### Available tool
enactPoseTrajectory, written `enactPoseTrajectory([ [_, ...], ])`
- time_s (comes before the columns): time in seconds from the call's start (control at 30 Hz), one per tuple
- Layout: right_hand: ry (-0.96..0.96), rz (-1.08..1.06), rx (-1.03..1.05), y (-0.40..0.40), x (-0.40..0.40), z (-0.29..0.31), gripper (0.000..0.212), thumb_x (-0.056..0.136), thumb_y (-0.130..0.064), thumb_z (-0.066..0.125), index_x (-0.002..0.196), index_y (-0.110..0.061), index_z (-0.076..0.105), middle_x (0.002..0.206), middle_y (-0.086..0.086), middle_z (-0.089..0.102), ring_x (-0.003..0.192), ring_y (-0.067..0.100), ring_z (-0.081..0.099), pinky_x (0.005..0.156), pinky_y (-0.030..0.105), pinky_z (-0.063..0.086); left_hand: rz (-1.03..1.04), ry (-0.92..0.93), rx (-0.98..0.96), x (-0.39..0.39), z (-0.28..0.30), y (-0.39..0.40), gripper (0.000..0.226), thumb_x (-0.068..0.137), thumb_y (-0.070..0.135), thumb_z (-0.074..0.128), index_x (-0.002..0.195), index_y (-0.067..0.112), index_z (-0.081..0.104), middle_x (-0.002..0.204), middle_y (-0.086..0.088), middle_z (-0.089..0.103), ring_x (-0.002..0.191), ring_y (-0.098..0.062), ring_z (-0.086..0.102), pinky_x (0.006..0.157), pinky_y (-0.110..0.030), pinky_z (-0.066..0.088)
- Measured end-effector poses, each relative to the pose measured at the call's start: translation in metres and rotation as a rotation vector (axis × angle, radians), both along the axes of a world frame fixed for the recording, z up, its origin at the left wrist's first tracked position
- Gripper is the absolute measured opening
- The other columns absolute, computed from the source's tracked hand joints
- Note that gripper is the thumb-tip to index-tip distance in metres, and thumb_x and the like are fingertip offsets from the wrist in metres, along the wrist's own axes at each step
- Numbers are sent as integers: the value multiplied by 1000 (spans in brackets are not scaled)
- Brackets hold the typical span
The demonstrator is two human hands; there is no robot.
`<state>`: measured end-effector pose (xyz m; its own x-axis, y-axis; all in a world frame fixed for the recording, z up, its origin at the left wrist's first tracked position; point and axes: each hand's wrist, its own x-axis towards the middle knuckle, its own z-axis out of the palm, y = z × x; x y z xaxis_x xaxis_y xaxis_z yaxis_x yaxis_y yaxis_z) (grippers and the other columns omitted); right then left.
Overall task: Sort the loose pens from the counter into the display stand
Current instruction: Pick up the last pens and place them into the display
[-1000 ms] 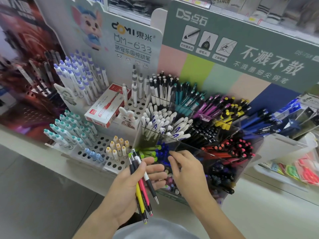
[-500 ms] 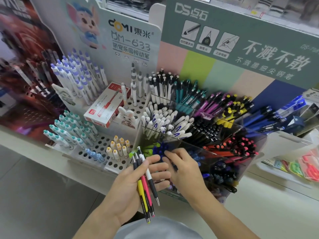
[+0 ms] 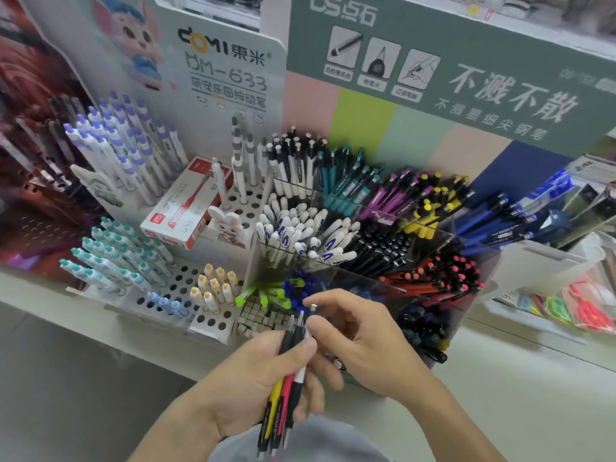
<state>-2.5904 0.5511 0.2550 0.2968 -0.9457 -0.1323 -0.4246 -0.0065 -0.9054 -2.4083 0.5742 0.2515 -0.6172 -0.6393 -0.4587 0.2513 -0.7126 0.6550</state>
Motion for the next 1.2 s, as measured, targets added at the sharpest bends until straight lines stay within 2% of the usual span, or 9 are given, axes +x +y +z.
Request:
enactPoseTrajectory([
  [0.1,-119,-34,59,1,-7,4,11,95,-21,71,105,-21,71,88,-1,75,75,12,70,69,30,59,-34,-22,-29,-2,4,-1,39,105,25,44,108,-12,54,72,-12,70,50,-17,60,49,-22,47],
  [0.2,-259,-147,6,-3,-17,13,10,92,-16,72,100,-20,70,93,7,76,81,22,73,69,35,59,36,-10,16,-3,5,-2,34,103,18,48,112,-13,58,80,-20,65,51,-21,59,46,-25,46],
  [0.37,-381,-371,-218,-12,-32,38,19,84,-18,71,101,-10,68,87,12,76,74,28,74,65,30,59,337,-127,49,-10,9,-7,18,89,17,60,84,0,57,59,-7,53,35,-10,37,34,-17,23],
  [0.53,-387,-441,-571,-24,-19,57,15,87,-6,73,101,-10,69,92,6,77,81,26,75,74,36,63,573,-39,120,-11,21,-20,28,80,15,63,103,-1,62,69,-10,54,47,-16,46,39,-22,30],
  [0.63,-271,-417,-895,-48,-11,65,20,89,1,75,105,-9,67,96,12,73,85,26,74,78,36,60,609,29,140,-7,24,-21,50,74,4,61,123,-4,55,78,-15,58,59,-22,55,46,-26,45],
  [0.77,18,-345,-1106,-98,4,74,15,91,-7,76,105,-2,72,93,9,73,82,14,70,78,27,57,582,35,82,-3,29,-14,45,77,0,59,122,-5,56,92,-25,70,71,-32,69,62,-39,62],
  [0.97,357,-145,-962,-149,26,71,20,88,-17,78,102,-8,67,88,1,70,79,19,65,75,41,57,594,77,49,5,33,-10,44,84,-11,62,125,2,55,106,-32,68,85,-41,71,74,-50,62],
  [1.1,574,-99,-945,-155,30,66,25,87,-21,78,109,-10,74,104,12,62,101,31,58,83,47,55,633,122,-9,8,35,-13,30,89,-2,56,118,0,56,110,-31,68,93,-40,71,82,-49,61],
  [1.2,441,-152,-1042,-127,27,73,22,91,-15,74,111,-6,73,108,11,61,103,26,57,89,37,52,720,148,12,9,34,-16,25,90,12,49,109,-1,60,107,-30,70,95,-41,72,81,-46,62],
])
